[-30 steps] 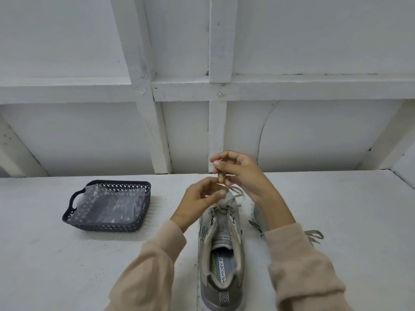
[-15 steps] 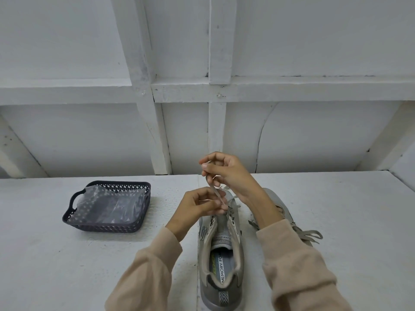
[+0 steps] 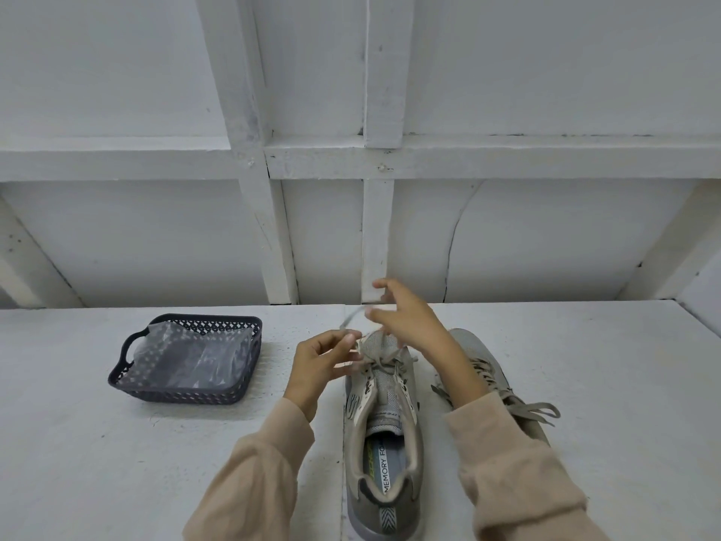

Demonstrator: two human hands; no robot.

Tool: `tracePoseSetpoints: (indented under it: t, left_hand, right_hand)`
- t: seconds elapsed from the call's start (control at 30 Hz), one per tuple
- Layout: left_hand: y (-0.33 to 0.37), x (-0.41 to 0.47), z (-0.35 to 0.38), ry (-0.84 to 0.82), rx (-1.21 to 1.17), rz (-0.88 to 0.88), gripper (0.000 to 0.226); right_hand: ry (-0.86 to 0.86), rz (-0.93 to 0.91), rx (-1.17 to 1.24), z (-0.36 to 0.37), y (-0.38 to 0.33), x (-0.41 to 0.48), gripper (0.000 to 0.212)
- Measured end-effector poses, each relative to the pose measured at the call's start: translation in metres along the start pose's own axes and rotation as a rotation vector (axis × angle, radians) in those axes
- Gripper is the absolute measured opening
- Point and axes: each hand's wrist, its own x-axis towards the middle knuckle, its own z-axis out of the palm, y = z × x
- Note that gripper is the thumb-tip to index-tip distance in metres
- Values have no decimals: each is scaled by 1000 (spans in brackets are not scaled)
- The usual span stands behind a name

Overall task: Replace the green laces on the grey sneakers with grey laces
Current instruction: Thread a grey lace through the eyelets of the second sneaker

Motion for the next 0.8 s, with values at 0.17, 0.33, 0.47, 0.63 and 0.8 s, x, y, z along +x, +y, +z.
tracePoseSetpoints:
  t: [0.17, 0.33, 0.47, 0.63, 0.8]
  left_hand:
    - [-22, 5, -13, 154, 87, -45, 6]
    - [-32, 9, -9, 118, 209, -21, 10]
    - [-34, 11, -5, 127, 291, 46, 13]
    - [-40, 10, -5, 163, 399, 146, 16]
    - [-43, 5, -3, 171, 382, 176, 12]
  right_hand:
    - [-84, 61, -342, 5, 20, -7, 12]
    - [-173, 128, -389, 22, 39, -8, 8]
    - [-125, 115, -348, 27, 47, -8, 7]
    - [-93, 138, -298, 30, 53, -10, 9]
    - [-70, 123, -251, 32, 58, -11, 9]
